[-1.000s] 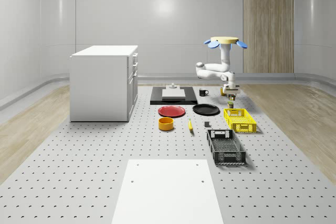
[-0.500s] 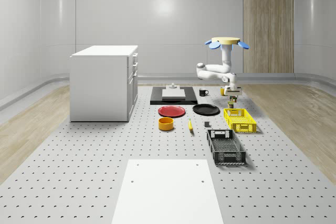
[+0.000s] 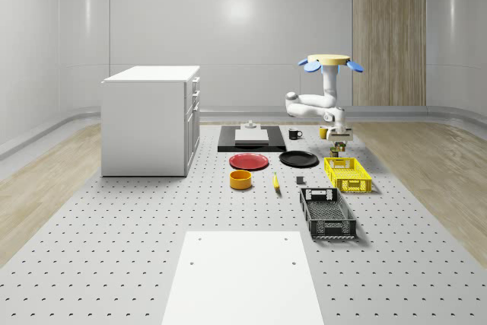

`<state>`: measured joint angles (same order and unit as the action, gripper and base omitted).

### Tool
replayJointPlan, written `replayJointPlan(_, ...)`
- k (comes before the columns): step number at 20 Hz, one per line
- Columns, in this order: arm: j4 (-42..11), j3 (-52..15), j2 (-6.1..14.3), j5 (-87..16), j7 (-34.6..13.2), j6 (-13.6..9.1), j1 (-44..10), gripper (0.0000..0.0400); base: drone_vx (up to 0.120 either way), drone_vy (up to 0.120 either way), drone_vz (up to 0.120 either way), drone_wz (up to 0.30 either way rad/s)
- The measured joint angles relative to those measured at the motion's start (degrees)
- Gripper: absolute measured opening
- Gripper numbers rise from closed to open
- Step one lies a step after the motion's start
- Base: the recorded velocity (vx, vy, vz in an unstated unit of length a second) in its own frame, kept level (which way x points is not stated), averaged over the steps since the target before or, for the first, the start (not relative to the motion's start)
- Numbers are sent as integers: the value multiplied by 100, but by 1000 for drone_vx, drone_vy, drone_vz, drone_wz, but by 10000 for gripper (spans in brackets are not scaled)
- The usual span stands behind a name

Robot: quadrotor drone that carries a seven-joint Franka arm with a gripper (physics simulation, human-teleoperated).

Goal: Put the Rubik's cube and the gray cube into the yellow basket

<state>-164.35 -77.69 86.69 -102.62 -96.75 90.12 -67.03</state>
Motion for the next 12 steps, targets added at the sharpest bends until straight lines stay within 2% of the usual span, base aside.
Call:
replayJointPlan(4, 1, -4, 24, 10, -4, 23, -6, 325, 120, 0, -10, 0)
replayJointPlan(7, 2, -6, 42, 17, -7, 39, -10, 325, 120, 0, -120, 0)
replayJointPlan(9, 2, -8, 53, 21, -9, 49, -12, 325, 120, 0, -40, 0)
replayJointPlan(12, 3, -10, 69, 28, -12, 64, -16, 325, 120, 0, -120, 0)
